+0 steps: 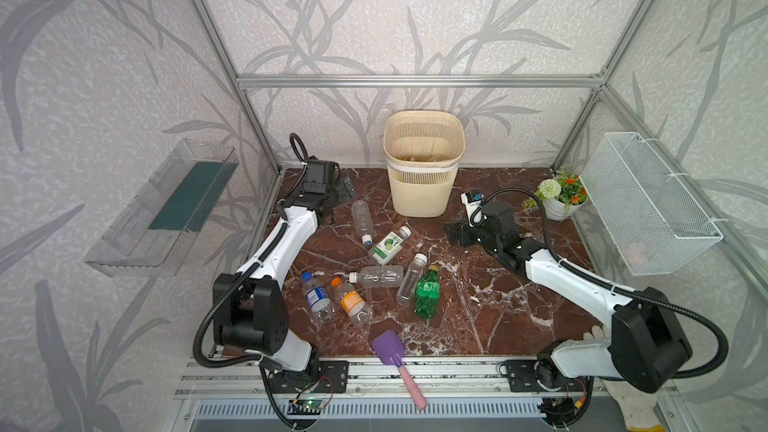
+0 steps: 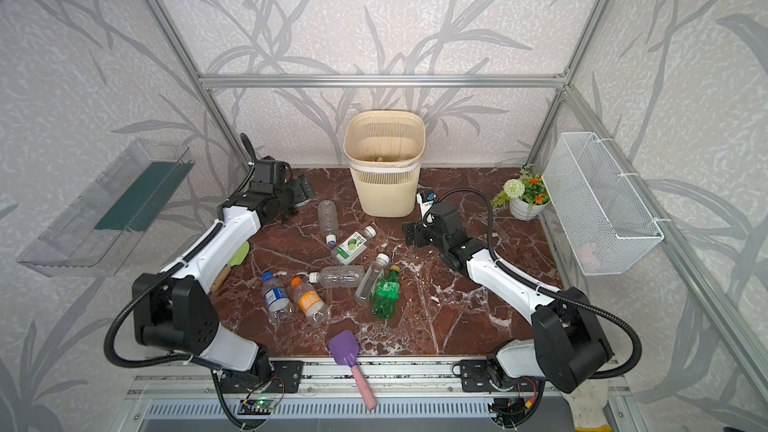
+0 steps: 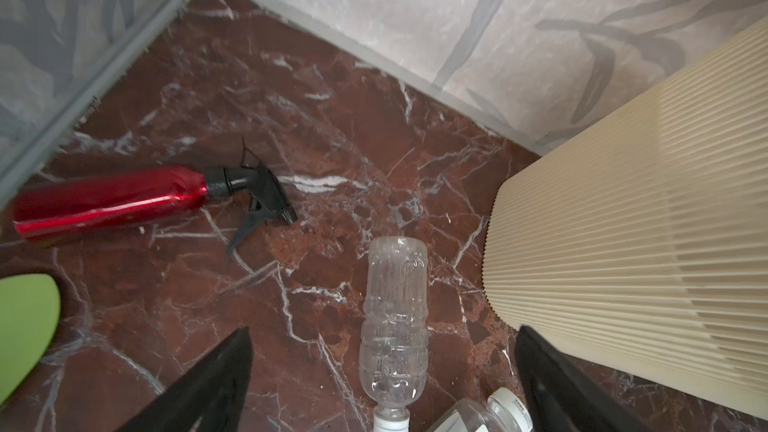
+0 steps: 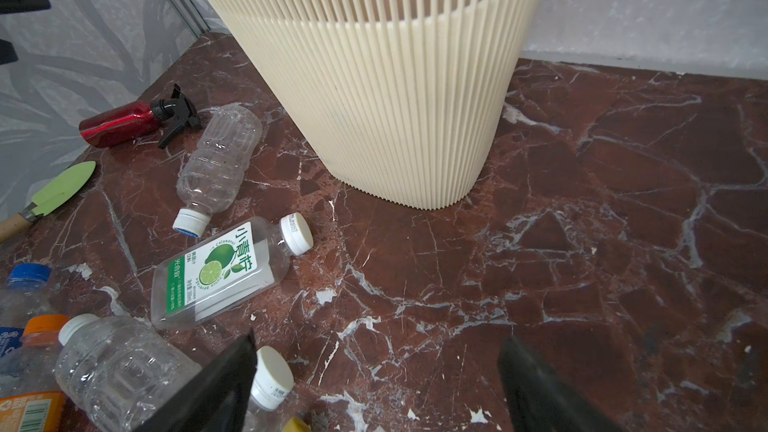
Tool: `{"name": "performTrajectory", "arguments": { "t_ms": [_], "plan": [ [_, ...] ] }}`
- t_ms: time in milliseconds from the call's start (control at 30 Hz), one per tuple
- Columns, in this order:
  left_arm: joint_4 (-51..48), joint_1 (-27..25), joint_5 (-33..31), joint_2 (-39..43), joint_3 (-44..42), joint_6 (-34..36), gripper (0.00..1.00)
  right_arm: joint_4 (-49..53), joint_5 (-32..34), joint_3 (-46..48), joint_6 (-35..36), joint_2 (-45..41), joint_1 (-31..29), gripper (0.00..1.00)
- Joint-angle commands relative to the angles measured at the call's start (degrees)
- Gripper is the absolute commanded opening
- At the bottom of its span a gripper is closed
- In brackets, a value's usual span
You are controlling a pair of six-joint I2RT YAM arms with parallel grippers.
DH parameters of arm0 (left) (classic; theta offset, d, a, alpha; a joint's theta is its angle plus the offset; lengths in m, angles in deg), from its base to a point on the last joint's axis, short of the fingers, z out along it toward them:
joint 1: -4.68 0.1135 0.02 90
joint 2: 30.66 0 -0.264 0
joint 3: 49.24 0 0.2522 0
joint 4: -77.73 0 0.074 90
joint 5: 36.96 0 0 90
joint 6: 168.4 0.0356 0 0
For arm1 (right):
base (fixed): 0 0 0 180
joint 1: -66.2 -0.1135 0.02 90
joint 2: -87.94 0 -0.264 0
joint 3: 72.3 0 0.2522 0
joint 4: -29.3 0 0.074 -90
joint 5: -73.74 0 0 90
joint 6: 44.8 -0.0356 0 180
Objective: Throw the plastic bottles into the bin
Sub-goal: 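Lower the left gripper onto the clear ridged bottle and grasp it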
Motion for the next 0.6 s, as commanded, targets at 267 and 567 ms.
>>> {"name": "performTrajectory", "arguments": {
  "t_ms": [267,567],
  "plan": [
    [-2.99,-1.06,6.2,-17.15,7.04,-1.6,0.97,-2.64,2.17,2.49,-0.17,0.22,-0.19,0.91],
    [-4.51,-3.34,6.39,-23.4,9.99,1.17,0.94,-3.49,1.74,2.49,-0.73,2.21,0.09,0.91]
  ]
}}
